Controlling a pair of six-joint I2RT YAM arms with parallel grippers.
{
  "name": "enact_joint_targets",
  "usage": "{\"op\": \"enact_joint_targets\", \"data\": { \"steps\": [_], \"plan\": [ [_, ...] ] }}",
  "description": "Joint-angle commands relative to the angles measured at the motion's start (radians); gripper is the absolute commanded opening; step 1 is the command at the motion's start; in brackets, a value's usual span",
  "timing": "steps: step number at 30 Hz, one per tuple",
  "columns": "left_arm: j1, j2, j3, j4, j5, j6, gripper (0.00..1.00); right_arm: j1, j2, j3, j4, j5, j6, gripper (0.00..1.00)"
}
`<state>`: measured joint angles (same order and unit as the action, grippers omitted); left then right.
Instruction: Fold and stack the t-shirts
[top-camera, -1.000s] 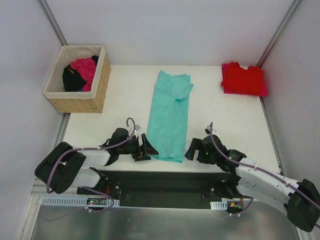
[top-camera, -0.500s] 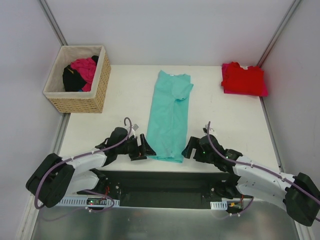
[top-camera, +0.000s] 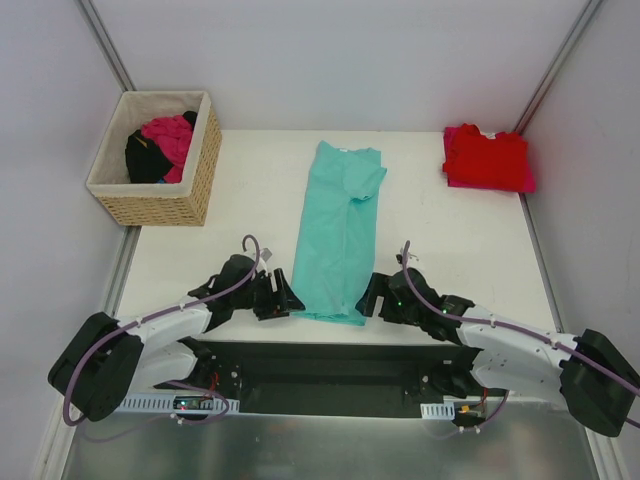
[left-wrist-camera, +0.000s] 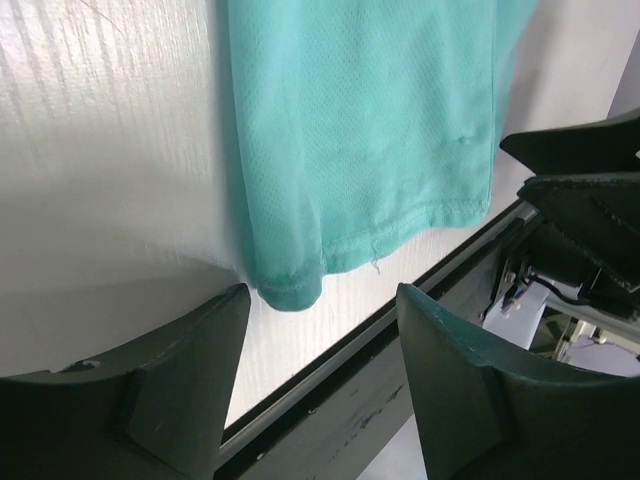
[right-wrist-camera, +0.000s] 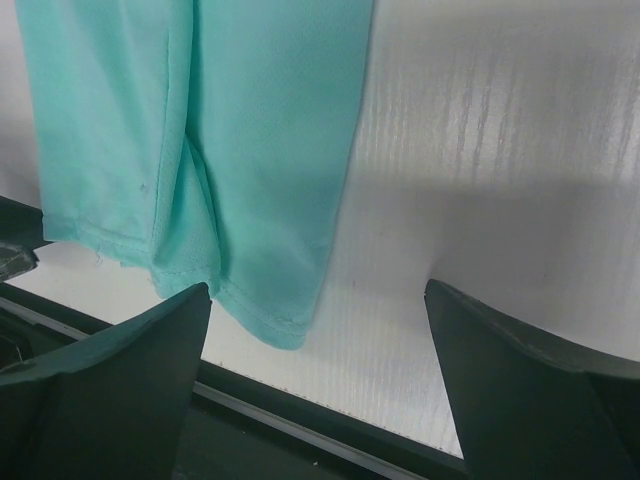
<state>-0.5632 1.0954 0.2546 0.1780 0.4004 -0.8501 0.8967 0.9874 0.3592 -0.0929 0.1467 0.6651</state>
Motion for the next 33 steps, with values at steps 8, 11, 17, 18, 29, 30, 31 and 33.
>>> {"op": "enact_joint_targets", "data": {
  "steps": [8,11,17,18,29,30,31,33],
  "plan": [
    [-0.003,0.126,-0.012,-0.041,-0.172,0.060,0.50,0.016,-0.046,0.004,-0.027,0.017,0.008,0.89],
    [-0.003,0.124,-0.009,-0.041,-0.178,0.065,0.42,0.021,-0.021,0.003,0.008,-0.004,0.017,0.83],
    [-0.003,0.124,-0.003,-0.041,-0.172,0.060,0.23,0.057,0.063,0.033,0.048,-0.024,0.021,0.74],
    [-0.003,0.124,-0.003,-0.041,-0.173,0.062,0.23,0.068,0.074,0.040,0.050,-0.025,0.018,0.74],
    [-0.003,0.101,-0.015,-0.048,-0.178,0.052,0.21,0.096,0.172,0.076,0.084,-0.042,0.019,0.59],
    [-0.001,0.098,-0.017,-0.051,-0.178,0.052,0.21,0.094,0.180,0.078,0.084,-0.048,0.021,0.57],
    [-0.003,0.092,-0.017,-0.054,-0.181,0.052,0.21,0.094,0.198,0.083,0.087,-0.053,0.021,0.55],
    [-0.003,0.089,-0.014,-0.060,-0.183,0.052,0.21,0.096,0.214,0.092,0.087,-0.064,0.019,0.50]
  ]
}}
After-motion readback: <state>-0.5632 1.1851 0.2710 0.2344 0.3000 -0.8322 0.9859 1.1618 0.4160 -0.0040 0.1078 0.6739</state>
